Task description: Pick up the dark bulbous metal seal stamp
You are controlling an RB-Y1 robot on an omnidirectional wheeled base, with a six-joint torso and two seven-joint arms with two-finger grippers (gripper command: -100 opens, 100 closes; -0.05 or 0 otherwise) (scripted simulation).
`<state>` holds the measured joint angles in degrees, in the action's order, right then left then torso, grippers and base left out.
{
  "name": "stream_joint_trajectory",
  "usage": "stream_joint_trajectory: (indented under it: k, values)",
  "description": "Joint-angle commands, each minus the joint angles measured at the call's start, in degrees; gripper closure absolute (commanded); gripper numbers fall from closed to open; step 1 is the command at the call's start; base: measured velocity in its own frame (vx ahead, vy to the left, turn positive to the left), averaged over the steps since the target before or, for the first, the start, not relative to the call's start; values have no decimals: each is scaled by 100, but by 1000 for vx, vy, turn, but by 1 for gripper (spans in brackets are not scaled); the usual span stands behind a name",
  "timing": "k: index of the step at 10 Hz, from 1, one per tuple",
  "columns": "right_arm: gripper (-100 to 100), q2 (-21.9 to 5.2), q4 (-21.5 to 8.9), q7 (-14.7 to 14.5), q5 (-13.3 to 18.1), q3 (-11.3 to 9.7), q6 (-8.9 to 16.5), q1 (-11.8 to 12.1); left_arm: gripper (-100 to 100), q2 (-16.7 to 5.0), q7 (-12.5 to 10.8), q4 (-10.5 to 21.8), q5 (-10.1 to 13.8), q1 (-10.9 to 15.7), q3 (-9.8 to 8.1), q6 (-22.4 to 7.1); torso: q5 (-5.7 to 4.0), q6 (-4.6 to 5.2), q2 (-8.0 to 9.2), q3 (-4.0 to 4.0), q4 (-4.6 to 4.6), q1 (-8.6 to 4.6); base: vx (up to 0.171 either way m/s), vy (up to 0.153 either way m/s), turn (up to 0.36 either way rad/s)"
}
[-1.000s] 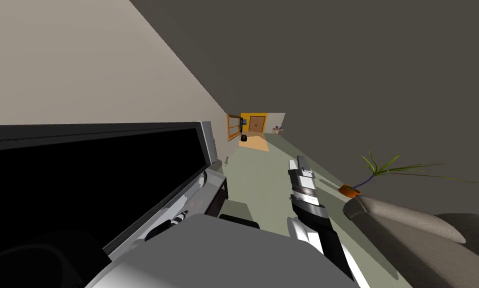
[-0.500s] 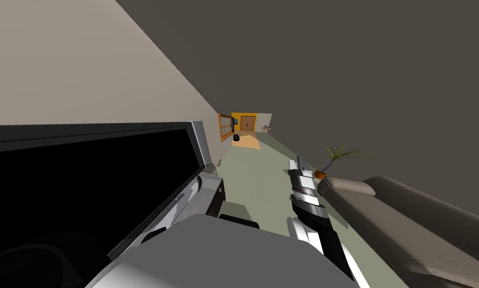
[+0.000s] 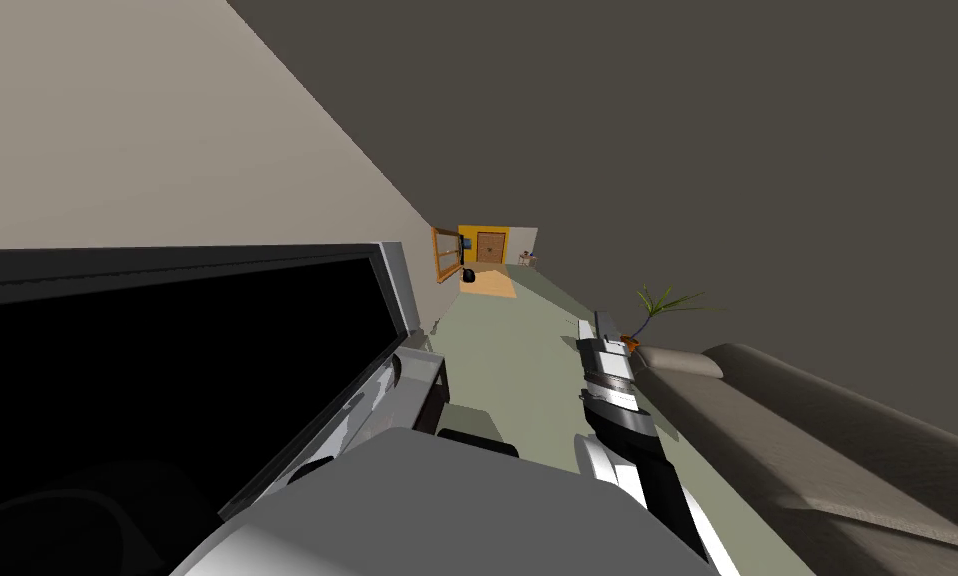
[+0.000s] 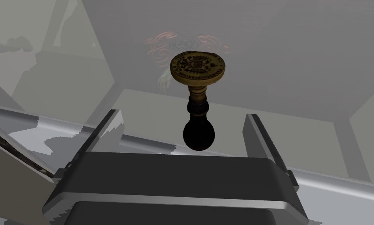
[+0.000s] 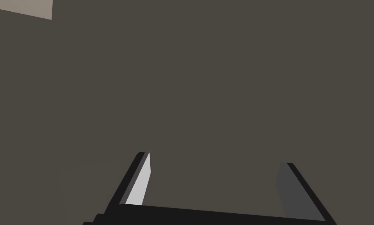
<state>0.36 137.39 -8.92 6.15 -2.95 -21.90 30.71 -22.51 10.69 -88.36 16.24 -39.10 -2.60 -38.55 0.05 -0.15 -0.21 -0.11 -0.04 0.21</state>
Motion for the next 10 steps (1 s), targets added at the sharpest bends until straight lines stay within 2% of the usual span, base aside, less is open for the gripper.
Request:
stream_joint_trajectory:
  k: [1, 3, 4, 5, 9, 10]
  values:
    - [0, 0, 0, 0, 0, 0, 0, 0, -100, 50, -11, 201, -57, 99, 20, 126, 0, 0, 0, 0, 0, 0, -8, 19, -23]
    - [0, 0, 0, 0, 0, 0, 0, 0, -100, 93, -19, 403, -106, 206, 40, 231, 0, 0, 0, 0, 0, 0, -6, 14, -15]
    - [0, 0, 0, 0, 0, 0, 0, 0, -100, 85, -19, 341, -98, 176, 34, 193, -1, 0, 0, 0, 0, -2, 0, 0, 0]
    - [0, 0, 0, 0, 0, 0, 0, 0, 100, 86, -20, 351, -100, 180, 35, 204, -1, -1, -1, -1, 0, -5, 0, 0, 0]
    - [0, 0, 0, 0, 0, 0, 0, 0, 100, 86, -20, 351, -100, 178, 34, 200, 0, 0, -3, -1, 0, -5, -1, 0, 3]
    - [0, 0, 0, 0, 0, 0, 0, 0, 0, 86, -20, 351, -100, 179, 34, 201, 0, 0, -3, -1, 0, -5, 0, 0, 0]
